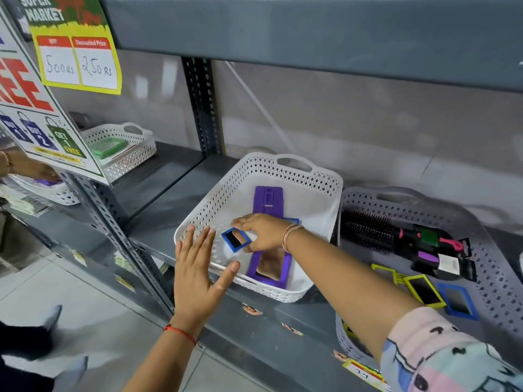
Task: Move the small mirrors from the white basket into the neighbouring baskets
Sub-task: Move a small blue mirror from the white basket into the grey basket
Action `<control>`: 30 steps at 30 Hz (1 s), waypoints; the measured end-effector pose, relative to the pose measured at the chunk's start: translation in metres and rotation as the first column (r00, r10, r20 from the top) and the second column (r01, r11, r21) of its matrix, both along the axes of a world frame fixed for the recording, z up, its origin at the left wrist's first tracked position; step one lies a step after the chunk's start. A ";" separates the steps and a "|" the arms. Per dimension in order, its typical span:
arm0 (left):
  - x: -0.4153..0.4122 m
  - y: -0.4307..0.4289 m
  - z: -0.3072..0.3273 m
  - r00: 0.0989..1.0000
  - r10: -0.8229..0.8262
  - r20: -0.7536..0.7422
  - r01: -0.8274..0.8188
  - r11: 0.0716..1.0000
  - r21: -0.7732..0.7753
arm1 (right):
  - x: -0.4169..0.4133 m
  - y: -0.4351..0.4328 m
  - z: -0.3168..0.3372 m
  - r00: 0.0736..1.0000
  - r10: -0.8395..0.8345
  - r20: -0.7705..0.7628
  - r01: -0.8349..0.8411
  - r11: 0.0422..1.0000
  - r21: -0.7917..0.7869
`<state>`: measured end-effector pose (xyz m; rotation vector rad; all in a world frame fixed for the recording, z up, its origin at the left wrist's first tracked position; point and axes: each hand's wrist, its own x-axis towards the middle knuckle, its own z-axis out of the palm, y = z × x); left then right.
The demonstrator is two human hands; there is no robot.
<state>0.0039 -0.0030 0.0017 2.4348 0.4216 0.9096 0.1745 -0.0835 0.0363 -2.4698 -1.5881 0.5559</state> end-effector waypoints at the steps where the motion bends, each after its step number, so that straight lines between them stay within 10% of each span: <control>1: 0.000 0.000 0.000 1.000 0.002 -0.002 -0.002 1.000 0.004 | -0.001 0.000 -0.001 1.000 0.005 0.002 -0.005 1.000 -0.002; 15: -0.002 0.003 0.000 0.999 0.006 -0.046 -0.005 0.999 0.034 | 0.003 -0.006 0.008 0.993 -0.103 -0.056 0.111 0.979 0.172; 30: -0.006 -0.008 0.015 0.995 -0.024 -0.097 0.025 1.000 0.012 | -0.029 -0.112 0.051 0.919 -0.303 -0.253 0.394 0.737 0.549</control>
